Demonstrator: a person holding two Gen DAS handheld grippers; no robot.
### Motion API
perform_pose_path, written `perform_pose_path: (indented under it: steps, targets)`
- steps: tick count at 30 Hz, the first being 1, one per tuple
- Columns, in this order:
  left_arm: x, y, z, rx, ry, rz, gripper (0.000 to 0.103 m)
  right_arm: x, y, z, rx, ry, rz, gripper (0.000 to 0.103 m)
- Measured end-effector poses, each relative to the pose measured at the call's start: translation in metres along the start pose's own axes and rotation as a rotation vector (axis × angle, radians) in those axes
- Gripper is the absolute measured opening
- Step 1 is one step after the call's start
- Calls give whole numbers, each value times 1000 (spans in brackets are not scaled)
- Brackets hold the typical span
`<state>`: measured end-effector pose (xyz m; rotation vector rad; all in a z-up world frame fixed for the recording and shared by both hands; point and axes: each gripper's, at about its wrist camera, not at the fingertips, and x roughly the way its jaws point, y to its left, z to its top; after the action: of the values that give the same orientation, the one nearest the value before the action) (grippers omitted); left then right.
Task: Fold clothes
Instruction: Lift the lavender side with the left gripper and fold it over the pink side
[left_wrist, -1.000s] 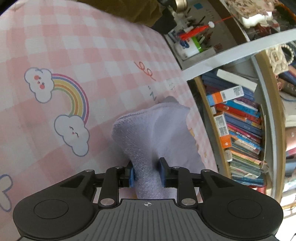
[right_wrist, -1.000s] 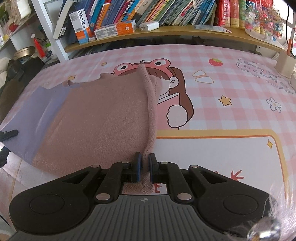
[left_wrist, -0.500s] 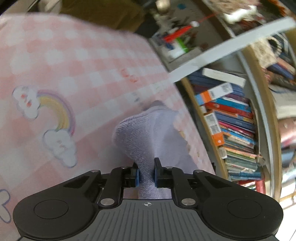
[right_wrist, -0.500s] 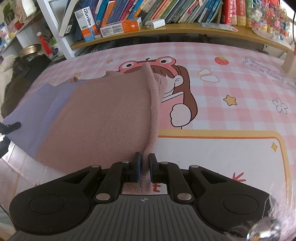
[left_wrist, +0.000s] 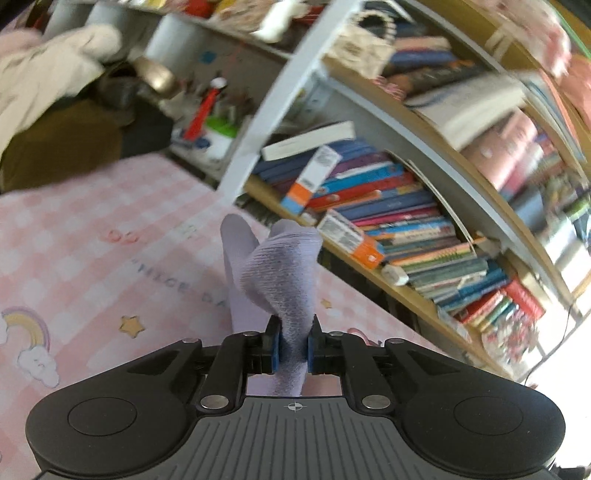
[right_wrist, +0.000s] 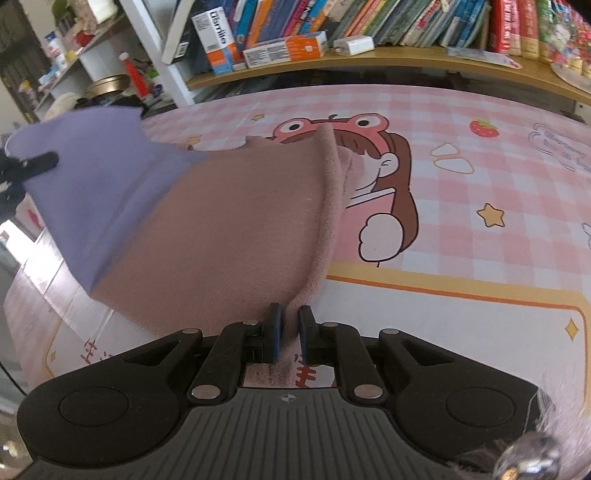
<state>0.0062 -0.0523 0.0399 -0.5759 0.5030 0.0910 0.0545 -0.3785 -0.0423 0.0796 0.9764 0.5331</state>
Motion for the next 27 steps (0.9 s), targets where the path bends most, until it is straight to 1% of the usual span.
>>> perform_pose_path:
  steps: [3, 6, 9, 12, 15, 16, 19, 20, 21, 22, 23, 25, 27]
  targets:
    - [0, -25, -4, 80, 2, 19, 12, 1, -6, 0, -11, 0, 38, 11]
    - [-1, -55, -12, 210, 6, 41, 12, 1, -10, 1, -19, 1, 73, 11]
    - [-2, -88, -25, 370, 13, 54, 12, 1, -15, 1, -28, 2, 105, 11]
    - [1, -120, -47, 568, 41, 65, 12, 2, -20, 1, -36, 4, 137, 11]
    - [7, -152, -79, 802, 93, 76, 14, 2, -26, 1, -35, 6, 167, 11]
    - [10, -162, -91, 870, 120, 73, 17, 3, -27, 2, -35, 7, 175, 11]
    - [23, -182, -128, 1038, 229, 47, 24, 4, -30, 3, -36, 11, 196, 11]
    - [28, -186, -140, 1086, 269, 47, 24, 4, -31, 3, -36, 12, 202, 11]
    - [32, -189, -151, 1132, 288, 58, 26, 4, -32, 4, -36, 14, 208, 11]
    - [34, -190, -160, 1177, 296, 76, 28, 5, -33, 4, -36, 17, 214, 11]
    - [35, -191, -164, 1200, 295, 86, 28, 5, -34, 5, -35, 18, 220, 11]
    - [34, -193, -165, 1221, 286, 99, 29, 5, -36, 5, -30, 21, 231, 12]
    - [33, -195, -163, 1221, 255, 111, 30, 6, -38, 5, -24, 23, 242, 12]
